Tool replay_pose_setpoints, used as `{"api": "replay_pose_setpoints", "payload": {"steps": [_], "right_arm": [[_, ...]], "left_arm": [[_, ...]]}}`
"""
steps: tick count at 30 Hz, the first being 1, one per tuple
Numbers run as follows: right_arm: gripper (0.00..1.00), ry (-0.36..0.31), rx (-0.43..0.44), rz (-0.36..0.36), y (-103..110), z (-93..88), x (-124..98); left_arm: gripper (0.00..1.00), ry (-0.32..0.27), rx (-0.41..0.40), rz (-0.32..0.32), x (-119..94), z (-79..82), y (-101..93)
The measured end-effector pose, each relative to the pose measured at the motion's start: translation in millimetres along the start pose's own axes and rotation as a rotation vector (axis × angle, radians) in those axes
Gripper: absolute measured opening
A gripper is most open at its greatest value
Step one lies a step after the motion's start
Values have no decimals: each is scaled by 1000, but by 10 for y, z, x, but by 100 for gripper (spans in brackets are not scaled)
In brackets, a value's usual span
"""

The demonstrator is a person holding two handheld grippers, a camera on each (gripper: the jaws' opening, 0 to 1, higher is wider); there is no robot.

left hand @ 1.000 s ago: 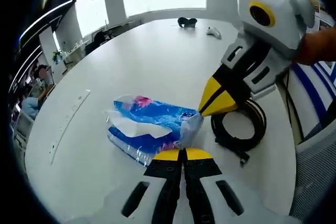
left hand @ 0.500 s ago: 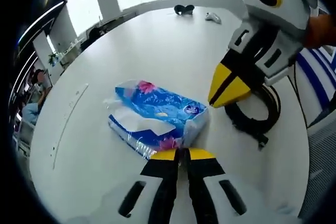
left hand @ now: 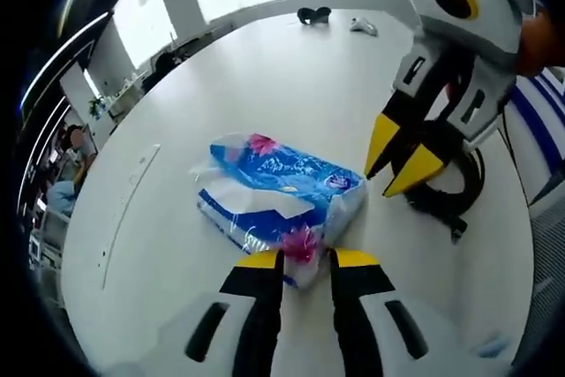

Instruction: Arrange the tabletop items into an orderly group along one side of the table until the central work area is clear of visible clutter.

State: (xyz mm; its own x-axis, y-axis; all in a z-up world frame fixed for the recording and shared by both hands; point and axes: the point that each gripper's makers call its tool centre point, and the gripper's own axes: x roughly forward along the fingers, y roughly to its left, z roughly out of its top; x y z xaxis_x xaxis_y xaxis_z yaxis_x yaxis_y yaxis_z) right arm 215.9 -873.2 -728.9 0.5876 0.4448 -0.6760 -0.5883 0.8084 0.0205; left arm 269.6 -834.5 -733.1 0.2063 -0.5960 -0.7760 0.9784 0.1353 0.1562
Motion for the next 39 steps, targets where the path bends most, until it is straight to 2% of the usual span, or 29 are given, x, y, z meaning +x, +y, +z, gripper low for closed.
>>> {"api": "replay_pose_setpoints", "payload": {"steps": [4,8,10,13,14,15,19,23,31,33,34,36,39], "right_arm": [[7,10,3,17,52,-34,14],[7,-27,-11,-64,-87,70,-43],[8,-53,-1,-78,-142,127,-55],[14,-46,-2,-47,-115,138,5],[16,-20,-44,-44,-104,113,33],[16,-16,-65,-41,-92,113,52],[15,1,-25,-16,-26,60,99],[14,11,-47,0,64,12,116],[13,-7,-48,24,150,94,161],[11,0,-52,-9,99,104,149],[10,-8,-36,-48,23,123,121],[10,-52,7,-83,-74,186,80],[11,-77,-21,-84,-108,253,47]], "left_arm": [[18,-3,4,-4,3,4,3],[19,-3,14,-4,4,5,9],[18,-4,9,-7,0,3,8],[18,-5,8,-14,-3,-5,-9],[18,-4,11,-17,-5,-6,-18],[18,-5,13,-18,-6,-5,-21],[18,-16,31,-10,-16,6,7],[16,-10,53,4,-28,-33,100],[17,-19,51,24,-33,-20,181],[17,-21,59,26,-34,-4,175],[18,-18,71,28,-34,-8,174],[18,-17,77,28,-43,-13,169],[18,-13,77,31,-58,-34,177]]}}
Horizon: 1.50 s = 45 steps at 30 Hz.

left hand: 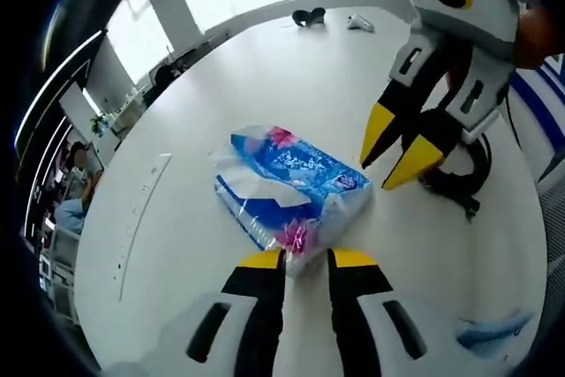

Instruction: Arrange the tabletop items into an orderly group along one side of the table until the central work area is clear of visible clutter.

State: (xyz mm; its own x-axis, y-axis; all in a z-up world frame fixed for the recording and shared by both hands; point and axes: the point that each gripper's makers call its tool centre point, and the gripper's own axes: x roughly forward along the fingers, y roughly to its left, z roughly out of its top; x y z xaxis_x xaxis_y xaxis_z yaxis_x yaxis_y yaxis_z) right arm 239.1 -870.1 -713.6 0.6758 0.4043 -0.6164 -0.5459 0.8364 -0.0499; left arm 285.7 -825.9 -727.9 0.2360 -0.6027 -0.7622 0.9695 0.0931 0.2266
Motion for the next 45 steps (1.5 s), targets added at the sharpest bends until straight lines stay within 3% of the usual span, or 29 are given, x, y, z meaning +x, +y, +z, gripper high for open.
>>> {"api": "replay_pose_setpoints", "payload": {"steps": [10,21,26,29,33,36,40,45], "right_arm": [[14,55,34,89,229,-103,165],[15,22,26,160,440,45,202],[16,-28,23,216,561,174,220],[16,-24,22,186,493,192,200],[12,-64,32,79,214,244,114],[12,-47,-37,-22,-57,184,17],[12,-41,19,-131,-376,73,-96],[13,-13,60,-200,-605,-68,-174]], "left_arm": [[19,9,-29,39,-44,-19,118],[18,8,-14,57,-18,16,147],[21,2,-8,116,-33,40,299],[23,-7,-53,138,-78,20,349],[23,-7,-80,130,-103,-38,307],[23,-3,-88,123,-111,-73,277],[23,-7,-111,124,-132,-92,264],[25,-11,-120,113,-138,-83,202]]}}
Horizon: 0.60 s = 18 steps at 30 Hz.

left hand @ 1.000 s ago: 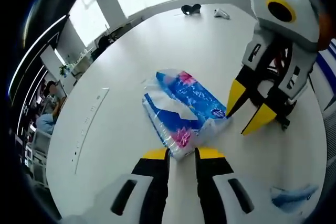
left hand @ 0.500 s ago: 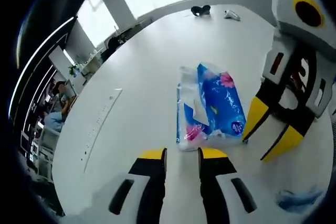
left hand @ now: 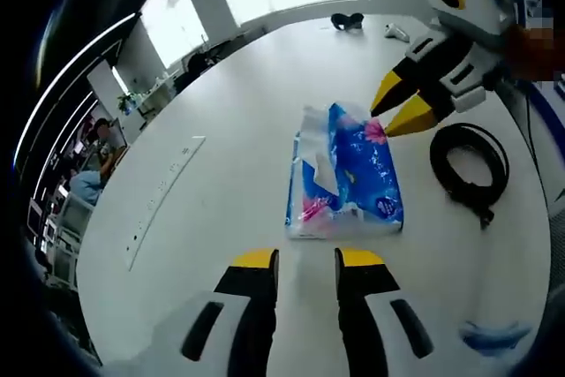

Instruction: Arrange the tabletop items into an orderly group along one side of the table until the central work area is clear of visible clutter.

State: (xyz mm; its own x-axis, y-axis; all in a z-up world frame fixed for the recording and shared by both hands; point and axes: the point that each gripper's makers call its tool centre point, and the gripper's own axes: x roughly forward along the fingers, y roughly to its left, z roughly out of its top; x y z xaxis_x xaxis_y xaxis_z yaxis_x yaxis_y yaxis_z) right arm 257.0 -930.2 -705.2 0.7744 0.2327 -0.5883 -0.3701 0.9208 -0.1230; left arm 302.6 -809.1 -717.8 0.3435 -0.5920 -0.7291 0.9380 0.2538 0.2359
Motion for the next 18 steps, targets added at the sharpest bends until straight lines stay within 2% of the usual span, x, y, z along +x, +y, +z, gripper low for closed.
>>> {"api": "replay_pose_setpoints", "payload": {"steps": [9,18], "right_arm": [[19,23,47,-18,-66,-112,46],[26,24,84,-27,-118,-147,90]], "left_arm": [[27,-8,-40,-26,-12,17,-63],[32,-9,-70,-40,-22,27,-68]]}}
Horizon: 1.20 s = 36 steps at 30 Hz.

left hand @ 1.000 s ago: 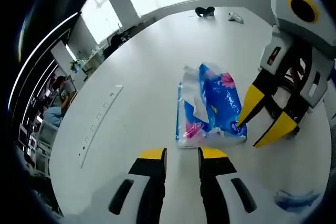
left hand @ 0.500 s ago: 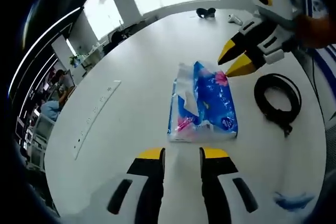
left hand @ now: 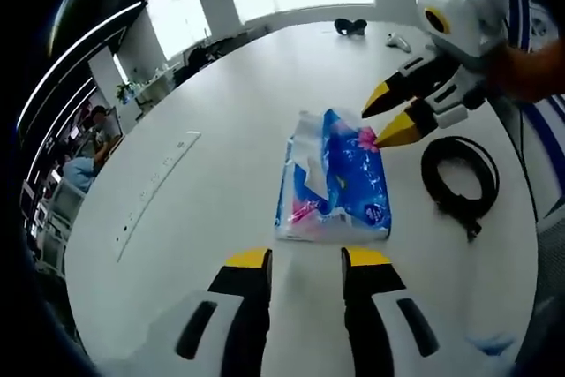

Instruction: Arrange the tabletop items into an orderly group along one side of the table until the central work area is clear of visible clutter.

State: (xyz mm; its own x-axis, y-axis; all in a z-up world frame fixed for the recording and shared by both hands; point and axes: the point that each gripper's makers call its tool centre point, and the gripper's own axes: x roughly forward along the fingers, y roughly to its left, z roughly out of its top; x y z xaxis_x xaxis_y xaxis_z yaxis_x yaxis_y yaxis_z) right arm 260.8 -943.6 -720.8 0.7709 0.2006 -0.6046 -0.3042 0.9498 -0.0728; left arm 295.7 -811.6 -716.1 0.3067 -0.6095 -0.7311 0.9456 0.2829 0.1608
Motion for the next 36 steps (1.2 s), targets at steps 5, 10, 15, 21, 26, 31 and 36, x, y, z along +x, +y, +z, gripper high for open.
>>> {"api": "replay_pose_setpoints", "payload": {"steps": [5,10,15,21,26,31,36], "right_arm": [[37,0,54,18,-8,-46,45],[41,5,92,53,23,-100,59],[39,12,98,74,69,-121,52],[29,25,69,87,106,-144,29],[21,34,53,86,118,-170,13],[14,43,54,81,120,-179,1],[13,18,68,57,38,-116,35]], "left_arm": [[36,-9,-31,-24,8,15,-57],[43,-26,-80,-57,30,55,-153],[47,-11,-130,-84,78,47,-247],[47,11,-196,-93,112,32,-297],[44,27,-228,-95,139,23,-304],[39,37,-237,-87,141,33,-272],[25,67,-265,-80,156,-23,-261]]}}
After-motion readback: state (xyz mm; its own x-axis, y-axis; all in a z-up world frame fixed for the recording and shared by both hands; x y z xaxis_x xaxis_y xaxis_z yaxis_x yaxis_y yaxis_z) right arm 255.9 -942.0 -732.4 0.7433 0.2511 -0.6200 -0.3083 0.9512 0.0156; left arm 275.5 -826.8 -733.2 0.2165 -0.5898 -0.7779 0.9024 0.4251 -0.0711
